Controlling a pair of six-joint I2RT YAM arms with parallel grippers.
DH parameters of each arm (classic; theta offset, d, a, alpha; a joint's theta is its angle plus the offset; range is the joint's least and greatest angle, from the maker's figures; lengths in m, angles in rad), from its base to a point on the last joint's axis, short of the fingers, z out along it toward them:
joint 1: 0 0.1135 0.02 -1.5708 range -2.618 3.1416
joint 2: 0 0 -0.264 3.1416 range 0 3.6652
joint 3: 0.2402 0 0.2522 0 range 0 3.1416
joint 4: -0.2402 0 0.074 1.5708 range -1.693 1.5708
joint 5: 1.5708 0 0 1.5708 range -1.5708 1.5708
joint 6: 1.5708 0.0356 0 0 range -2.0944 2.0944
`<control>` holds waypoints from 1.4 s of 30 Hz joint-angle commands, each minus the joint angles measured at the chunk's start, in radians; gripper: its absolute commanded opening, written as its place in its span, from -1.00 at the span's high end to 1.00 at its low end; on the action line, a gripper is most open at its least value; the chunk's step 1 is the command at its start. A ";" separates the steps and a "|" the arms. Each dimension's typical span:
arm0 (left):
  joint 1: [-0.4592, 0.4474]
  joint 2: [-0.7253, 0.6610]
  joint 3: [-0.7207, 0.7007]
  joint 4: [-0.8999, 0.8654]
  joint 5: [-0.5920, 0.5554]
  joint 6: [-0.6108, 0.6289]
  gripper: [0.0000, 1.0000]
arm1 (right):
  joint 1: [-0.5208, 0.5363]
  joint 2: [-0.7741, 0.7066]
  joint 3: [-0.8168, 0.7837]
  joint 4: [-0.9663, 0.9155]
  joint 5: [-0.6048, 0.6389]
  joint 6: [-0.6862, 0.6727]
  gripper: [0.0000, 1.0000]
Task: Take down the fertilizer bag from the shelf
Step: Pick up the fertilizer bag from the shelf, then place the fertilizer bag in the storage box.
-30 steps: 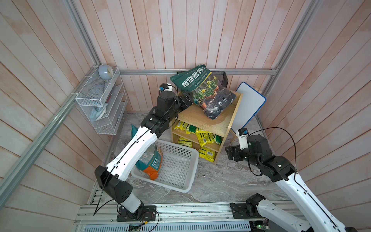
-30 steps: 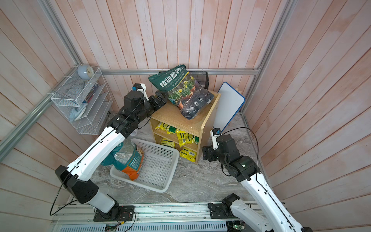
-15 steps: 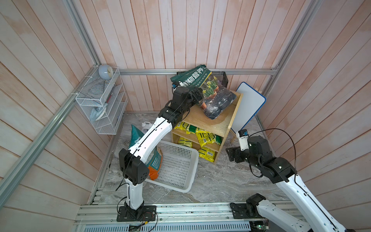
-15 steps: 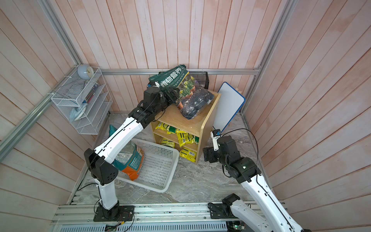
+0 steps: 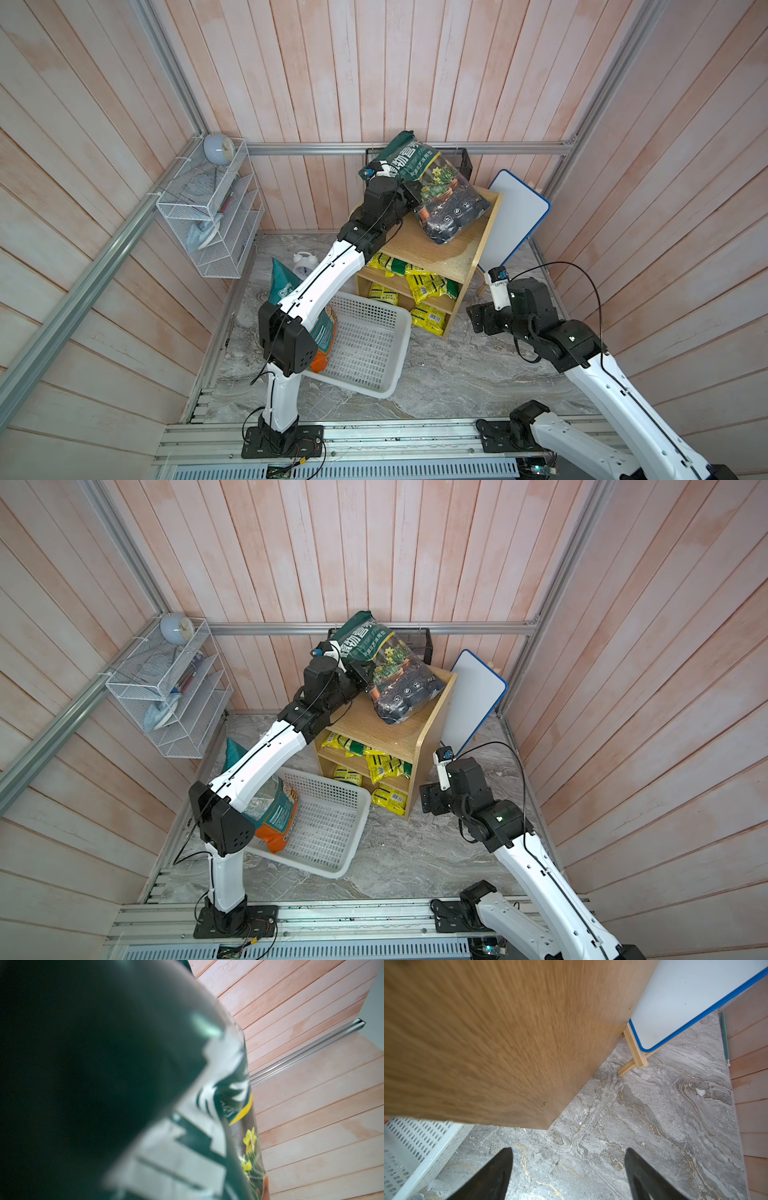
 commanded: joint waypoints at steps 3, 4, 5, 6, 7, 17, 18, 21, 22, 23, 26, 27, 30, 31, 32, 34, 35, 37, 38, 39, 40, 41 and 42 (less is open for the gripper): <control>-0.019 -0.114 -0.062 0.083 -0.033 0.086 1.00 | -0.005 0.004 -0.007 0.019 -0.007 0.006 -0.76; -0.033 -0.141 -0.066 0.075 -0.053 0.125 1.00 | -0.005 0.005 -0.004 0.020 -0.010 0.009 -0.77; -0.051 -0.171 -0.070 0.064 -0.077 0.183 1.00 | -0.005 0.007 -0.001 0.020 -0.014 0.013 -0.77; -0.070 -0.198 -0.075 0.052 -0.104 0.235 1.00 | -0.006 0.006 0.003 0.019 -0.017 0.013 -0.76; -0.094 -0.231 -0.090 0.040 -0.147 0.306 1.00 | -0.005 0.006 0.007 0.016 -0.019 0.015 -0.76; -0.263 -0.686 -0.506 0.134 -0.522 0.558 1.00 | -0.004 -0.002 0.025 0.001 -0.046 0.046 -0.75; -0.277 -0.724 -0.542 0.131 -0.547 0.569 1.00 | -0.004 -0.002 0.024 -0.001 -0.050 0.050 -0.75; -0.310 -0.848 -0.654 0.088 -0.623 0.561 1.00 | -0.003 -0.005 0.016 -0.004 -0.064 0.066 -0.75; -0.314 -0.880 -0.686 0.074 -0.634 0.544 1.00 | -0.004 -0.005 0.014 -0.006 -0.067 0.071 -0.75; -0.316 -0.916 -0.722 0.058 -0.643 0.526 1.00 | -0.003 -0.005 0.015 -0.006 -0.074 0.080 -0.75; -0.329 -1.006 -0.832 0.048 -0.671 0.488 1.00 | -0.003 -0.007 0.013 0.003 -0.096 0.100 -0.75; -0.341 -1.040 -0.887 0.083 -0.668 0.493 1.00 | -0.003 -0.006 0.013 0.005 -0.105 0.106 -0.74; -0.421 -1.128 -1.072 0.266 -0.760 0.570 1.00 | -0.002 -0.008 0.011 0.014 -0.116 0.123 -0.74; -0.439 -1.142 -1.107 0.290 -0.799 0.597 1.00 | -0.001 -0.009 0.010 0.017 -0.119 0.129 -0.74; -0.452 -1.149 -1.133 0.300 -0.835 0.624 1.00 | -0.001 -0.010 0.008 0.021 -0.124 0.133 -0.74; -0.465 -1.145 -1.164 0.276 -0.887 0.665 1.00 | 0.002 -0.010 0.006 0.023 -0.132 0.140 -0.74; -0.467 -1.139 -1.182 0.258 -0.913 0.672 1.00 | 0.002 -0.008 0.007 0.021 -0.134 0.142 -0.74; -0.468 -1.142 -1.236 0.257 -0.966 0.676 1.00 | 0.006 -0.011 0.007 0.015 -0.135 0.142 -0.74; -0.468 -1.151 -1.276 0.271 -1.003 0.668 1.00 | 0.006 -0.012 0.005 0.010 -0.134 0.142 -0.74; -0.468 -1.163 -1.319 0.297 -1.040 0.659 1.00 | 0.007 -0.015 0.004 0.008 -0.135 0.141 -0.75; -0.468 -1.180 -1.377 0.341 -1.084 0.653 1.00 | 0.007 -0.017 0.002 0.007 -0.135 0.143 -0.75; -0.468 -1.198 -1.430 0.383 -1.124 0.647 1.00 | 0.009 -0.017 0.001 0.007 -0.135 0.145 -0.74; -0.468 -1.209 -1.485 0.423 -1.168 0.644 1.00 | 0.009 -0.018 0.000 0.005 -0.138 0.144 -0.74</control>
